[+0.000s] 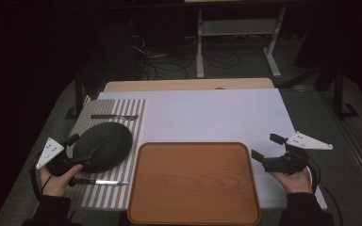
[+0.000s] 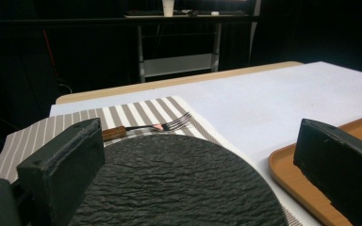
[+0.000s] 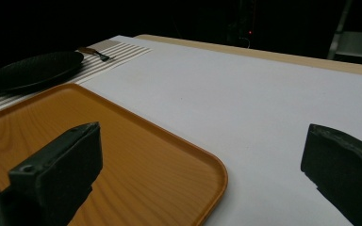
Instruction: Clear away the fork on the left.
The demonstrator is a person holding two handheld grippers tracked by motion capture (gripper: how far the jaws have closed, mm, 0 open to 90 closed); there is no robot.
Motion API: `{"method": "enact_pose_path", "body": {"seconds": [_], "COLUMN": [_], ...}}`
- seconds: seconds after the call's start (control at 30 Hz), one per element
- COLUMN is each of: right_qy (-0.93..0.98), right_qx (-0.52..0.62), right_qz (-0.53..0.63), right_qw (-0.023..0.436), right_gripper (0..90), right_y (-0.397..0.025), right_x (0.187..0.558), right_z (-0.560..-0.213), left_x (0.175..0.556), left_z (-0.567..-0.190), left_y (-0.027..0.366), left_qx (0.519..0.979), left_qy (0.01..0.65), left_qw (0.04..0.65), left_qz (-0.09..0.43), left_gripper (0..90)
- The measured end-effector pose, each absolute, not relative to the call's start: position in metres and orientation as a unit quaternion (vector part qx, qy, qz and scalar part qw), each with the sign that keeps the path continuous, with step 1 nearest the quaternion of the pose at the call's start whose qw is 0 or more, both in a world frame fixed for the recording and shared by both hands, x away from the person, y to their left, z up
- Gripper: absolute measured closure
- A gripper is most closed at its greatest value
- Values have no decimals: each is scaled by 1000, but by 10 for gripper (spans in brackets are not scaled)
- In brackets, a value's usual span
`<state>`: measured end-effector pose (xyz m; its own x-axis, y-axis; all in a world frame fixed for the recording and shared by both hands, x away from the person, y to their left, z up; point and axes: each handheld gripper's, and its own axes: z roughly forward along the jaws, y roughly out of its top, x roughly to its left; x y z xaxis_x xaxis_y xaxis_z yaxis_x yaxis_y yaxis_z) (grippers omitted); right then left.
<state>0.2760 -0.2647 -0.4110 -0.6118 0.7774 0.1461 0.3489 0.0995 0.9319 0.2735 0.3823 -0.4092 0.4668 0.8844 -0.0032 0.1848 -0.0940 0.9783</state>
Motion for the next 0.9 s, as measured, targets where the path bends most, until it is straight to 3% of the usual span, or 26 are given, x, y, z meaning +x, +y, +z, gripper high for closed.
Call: {"method": "enact_pose_path", "body": {"seconds": [0.9], "right_qy": [723], "right_qx": [397], "right_qz": [533], "right_qw": [188], "right_gripper": [0], "right_y": [-261], "right_x": [275], "right_z": [-415], "left_x": [305], "left_z": [-378], "left_y": [386], "left_qx": [740], "left_qy": [349], "left_qw": [470], "left_qz": [332], "left_gripper": [60]}}
